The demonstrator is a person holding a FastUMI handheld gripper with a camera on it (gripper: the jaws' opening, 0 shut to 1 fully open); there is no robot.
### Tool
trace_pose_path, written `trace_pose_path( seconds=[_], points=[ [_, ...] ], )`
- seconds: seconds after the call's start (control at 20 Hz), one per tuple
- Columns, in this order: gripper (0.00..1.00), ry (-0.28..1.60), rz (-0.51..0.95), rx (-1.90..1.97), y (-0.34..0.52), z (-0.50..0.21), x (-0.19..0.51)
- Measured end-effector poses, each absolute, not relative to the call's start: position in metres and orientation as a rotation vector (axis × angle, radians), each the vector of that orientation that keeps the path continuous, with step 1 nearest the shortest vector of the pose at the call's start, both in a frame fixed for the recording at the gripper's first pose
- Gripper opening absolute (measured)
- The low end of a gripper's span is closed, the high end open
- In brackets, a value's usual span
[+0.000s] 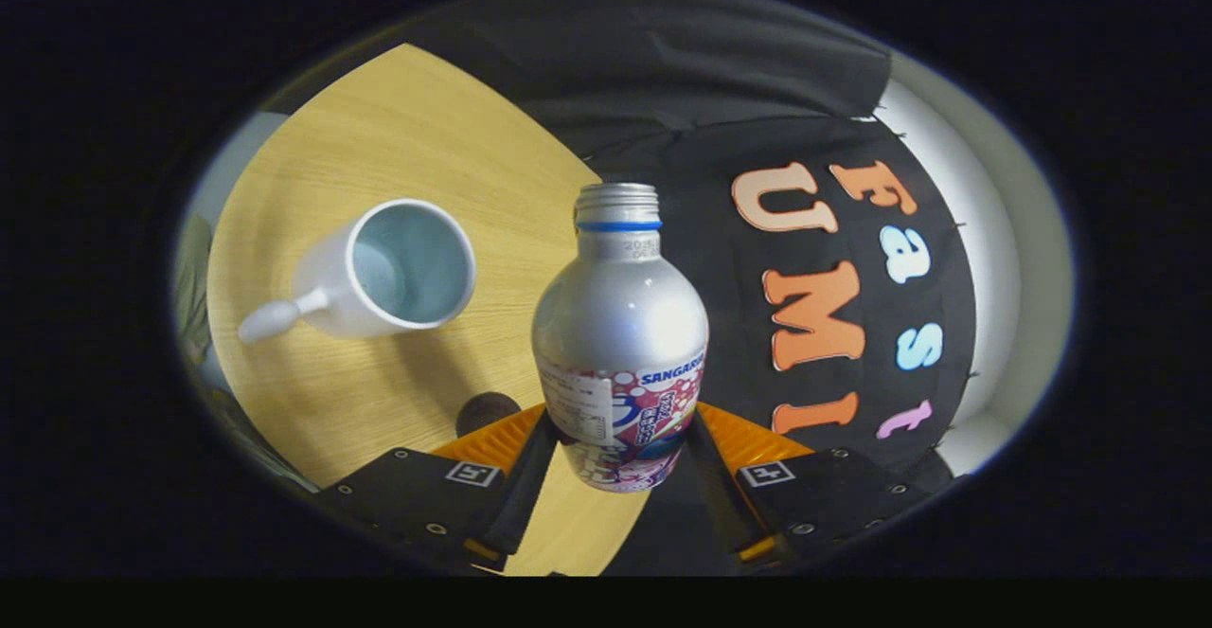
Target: Take the bottle from table, then pour the juice into the cup, finally place the bottle on the coaster
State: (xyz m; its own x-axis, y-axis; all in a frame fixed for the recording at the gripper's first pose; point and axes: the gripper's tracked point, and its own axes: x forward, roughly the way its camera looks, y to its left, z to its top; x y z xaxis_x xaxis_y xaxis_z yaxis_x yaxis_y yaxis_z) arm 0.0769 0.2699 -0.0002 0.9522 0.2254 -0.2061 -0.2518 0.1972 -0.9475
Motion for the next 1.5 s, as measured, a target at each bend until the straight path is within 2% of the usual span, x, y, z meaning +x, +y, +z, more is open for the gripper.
trace_pose_path(
  seconds=[0.5, 0.85, 1.2, 1.5],
  points=[
    [0.77, 0.145, 0.407, -0.779, 0.247, 0.007, 0.094],
    [0.77, 0.152, 0.420, -0.498, 0.220, 0.010, 0.101],
    [0.77, 0.231, 0.461, -0.129, 0.209, -0.027, 0.120],
    [0.77, 0.278, 0.461, -0.043, 0.206, -0.060, 0.139]
  ],
)
